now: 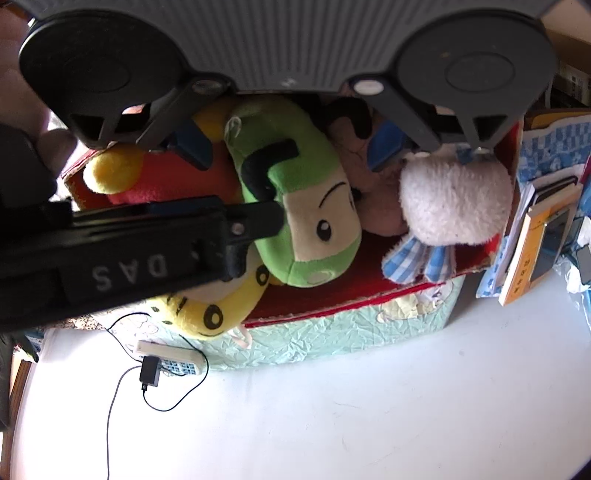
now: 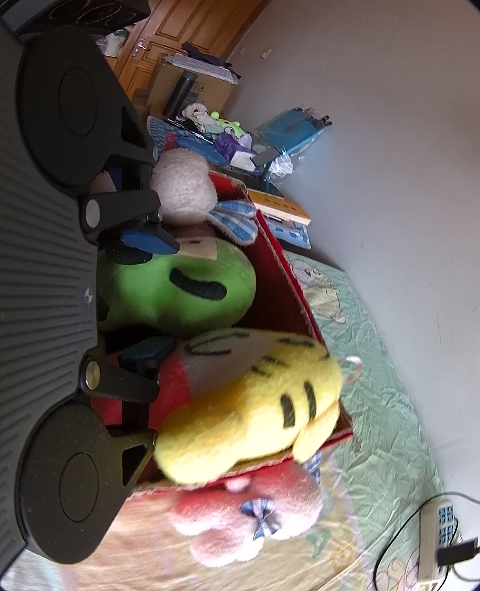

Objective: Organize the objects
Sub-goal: 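Lower the green plush into the box beside the bunny and release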

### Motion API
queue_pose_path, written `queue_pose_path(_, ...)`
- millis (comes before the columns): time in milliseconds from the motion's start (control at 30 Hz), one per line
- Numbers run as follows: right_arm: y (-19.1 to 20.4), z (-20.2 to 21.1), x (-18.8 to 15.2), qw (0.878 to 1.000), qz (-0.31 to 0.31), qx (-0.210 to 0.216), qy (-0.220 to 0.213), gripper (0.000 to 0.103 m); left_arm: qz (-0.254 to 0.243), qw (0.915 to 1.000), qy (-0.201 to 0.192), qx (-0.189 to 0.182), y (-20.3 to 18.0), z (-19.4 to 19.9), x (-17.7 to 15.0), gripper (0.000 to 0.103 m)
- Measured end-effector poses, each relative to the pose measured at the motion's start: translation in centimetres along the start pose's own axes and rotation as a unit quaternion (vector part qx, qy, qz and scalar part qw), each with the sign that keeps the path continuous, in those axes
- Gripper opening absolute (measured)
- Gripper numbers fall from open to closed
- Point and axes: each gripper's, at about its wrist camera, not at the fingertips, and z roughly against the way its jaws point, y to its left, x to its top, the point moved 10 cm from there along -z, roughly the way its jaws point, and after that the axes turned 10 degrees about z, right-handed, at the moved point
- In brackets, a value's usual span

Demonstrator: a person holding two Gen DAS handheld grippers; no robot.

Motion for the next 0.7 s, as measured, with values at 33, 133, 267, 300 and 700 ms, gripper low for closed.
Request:
queue_pose_path(33, -0.2, 0.2, -0.1, 1.0, -0.006, 0.0, -0.002, 0.05, 0.0, 1.0, 0.002, 0.002, -0.2, 0.1, -0.2, 0.092)
queue_pose_path(133, -0.8, 0.9, -0.3, 1.0, -0.025, 0.005, -0.009, 0.044, 0.001, 1.0, 0.007, 0.004, 0.1, -0.2, -0.3, 0.092)
queue_pose_path(267, -0.7, 1.4, -0.6, 1.0, -0.015, -0.01, -0.014, 0.037, 0.001, 0.9999, 0.013, 0.007, 0.3, -0.6, -0.6, 0.094)
queue_pose_path(300, -0.6, 1.5, -0.7, 1.0, -0.011, -0.015, -0.013, 0.036, 0.0, 0.9999, 0.012, 0.009, 0.4, -0.4, -0.7, 0.094)
queue_pose_path(700, -0.8, 2.4, -1.3, 0.999, 0.002, -0.038, -0.023, 0.034, 0.02, 0.9995, 0.012, 0.021, 0.6, -0.5, 0.1, 0.094)
